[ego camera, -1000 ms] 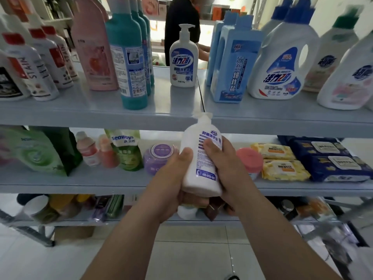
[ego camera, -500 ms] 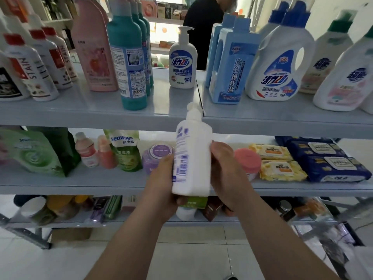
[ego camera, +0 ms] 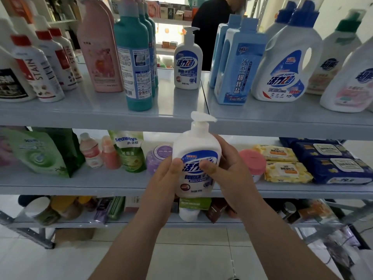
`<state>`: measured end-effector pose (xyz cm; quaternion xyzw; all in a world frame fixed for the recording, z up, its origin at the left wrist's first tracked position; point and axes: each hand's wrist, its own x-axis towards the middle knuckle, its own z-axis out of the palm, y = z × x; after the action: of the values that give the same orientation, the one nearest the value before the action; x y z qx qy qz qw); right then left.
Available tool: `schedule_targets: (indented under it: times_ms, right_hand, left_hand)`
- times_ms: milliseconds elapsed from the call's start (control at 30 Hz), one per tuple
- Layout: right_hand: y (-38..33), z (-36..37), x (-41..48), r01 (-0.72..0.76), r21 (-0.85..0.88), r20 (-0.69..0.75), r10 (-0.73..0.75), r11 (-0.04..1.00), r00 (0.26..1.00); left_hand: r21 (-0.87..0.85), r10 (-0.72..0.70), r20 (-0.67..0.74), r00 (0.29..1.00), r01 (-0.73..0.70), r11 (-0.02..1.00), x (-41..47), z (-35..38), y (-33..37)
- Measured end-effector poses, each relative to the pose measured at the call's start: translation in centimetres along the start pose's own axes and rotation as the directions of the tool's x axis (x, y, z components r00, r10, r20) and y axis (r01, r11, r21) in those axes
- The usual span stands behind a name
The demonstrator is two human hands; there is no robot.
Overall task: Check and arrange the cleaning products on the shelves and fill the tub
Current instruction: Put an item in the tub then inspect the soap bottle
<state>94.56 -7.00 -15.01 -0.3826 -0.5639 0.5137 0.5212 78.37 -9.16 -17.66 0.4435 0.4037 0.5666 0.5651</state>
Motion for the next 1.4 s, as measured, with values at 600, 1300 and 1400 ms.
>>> schedule_targets:
  times_ms: [600, 1300, 1400]
  right_hand:
    - [1.2, 2.4, 1.1, 0.078, -0.152, 0.195, -0.047, 0.985, 0.98]
    - [-2.8, -2.6, 7.9, 0.038, 0.039, -0.062, -0.036, 0.999, 0.997]
    - [-4.3, -3.4, 9.8, 0.173, 0.018, -0.112, -0.17, 0.985, 0.979]
  left_hand:
    - [-0.528, -0.256, 0.001, 0.967, 0.218, 0.821, 1.8, -1.5, -1.7]
    - [0.245, 0.12, -0.078, 0.99, -0.098, 0.964, 6.0, 3.1, 5.0]
    - [0.38, 0.136, 0.016, 0.991, -0.132, 0.915, 8.9, 4.2, 7.0]
